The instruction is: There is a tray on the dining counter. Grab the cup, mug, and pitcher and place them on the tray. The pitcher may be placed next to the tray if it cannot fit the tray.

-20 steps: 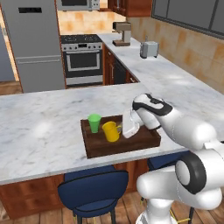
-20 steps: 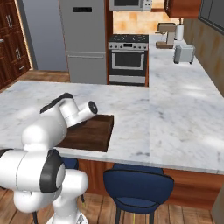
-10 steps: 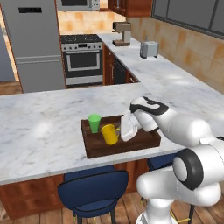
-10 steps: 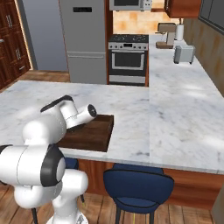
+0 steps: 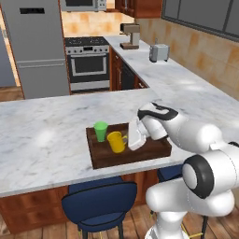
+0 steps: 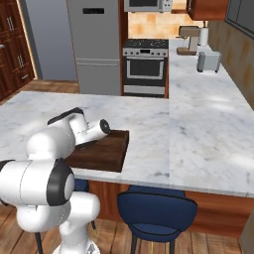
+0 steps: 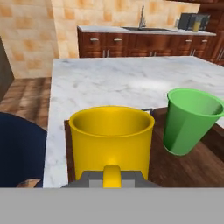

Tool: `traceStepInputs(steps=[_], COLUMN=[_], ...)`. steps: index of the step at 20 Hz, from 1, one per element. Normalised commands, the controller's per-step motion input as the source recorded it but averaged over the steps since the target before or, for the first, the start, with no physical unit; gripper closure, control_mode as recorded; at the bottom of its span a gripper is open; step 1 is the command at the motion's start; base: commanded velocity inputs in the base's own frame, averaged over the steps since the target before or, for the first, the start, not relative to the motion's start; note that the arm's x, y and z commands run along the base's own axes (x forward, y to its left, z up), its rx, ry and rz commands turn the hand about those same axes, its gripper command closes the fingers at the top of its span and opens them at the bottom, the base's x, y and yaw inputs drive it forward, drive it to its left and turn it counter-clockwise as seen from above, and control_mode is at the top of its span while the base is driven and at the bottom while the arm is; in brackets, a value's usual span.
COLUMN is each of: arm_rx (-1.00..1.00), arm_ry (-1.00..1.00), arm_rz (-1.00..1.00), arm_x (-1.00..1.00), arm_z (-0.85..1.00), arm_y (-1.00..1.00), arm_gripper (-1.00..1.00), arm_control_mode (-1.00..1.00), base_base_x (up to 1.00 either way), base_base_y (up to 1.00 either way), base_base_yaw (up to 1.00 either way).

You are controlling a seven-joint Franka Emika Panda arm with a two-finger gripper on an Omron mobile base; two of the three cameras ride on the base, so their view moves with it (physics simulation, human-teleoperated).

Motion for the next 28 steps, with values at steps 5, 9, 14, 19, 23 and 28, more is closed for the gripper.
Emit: traceStepInputs(steps=[5, 9, 14, 19, 23, 28], arm_rx=[0.0, 0.0, 0.0, 0.0, 0.0, 0.0], arm_ry=[0.0, 0.0, -0.01, -0.03, -0.03, 0.0], arm_rz=[0.0, 0.01, 0.02, 0.03, 0.03, 0.04], arm_x=[0.18, 0.14, 0.05, 0.1, 0.12, 0.03], arm_z=[-0.03, -0.13, -0.26, -0.23, -0.14, -0.07], arm_y=[0.04, 0.03, 0.0, 0.0, 0.0, 0.0], arm_gripper=[1.0, 1.0, 1.0, 1.0, 1.0, 1.0], arm_control_mode=[-1.0, -1.0, -1.0, -1.0, -1.0, -1.0], base_base_x=[0.0, 0.0, 0.0, 0.0, 0.0, 0.0], base_base_y=[0.0, 0.0, 0.0, 0.0, 0.0, 0.0], base_base_yaw=[0.0, 0.0, 0.0, 0.0, 0.0, 0.0])
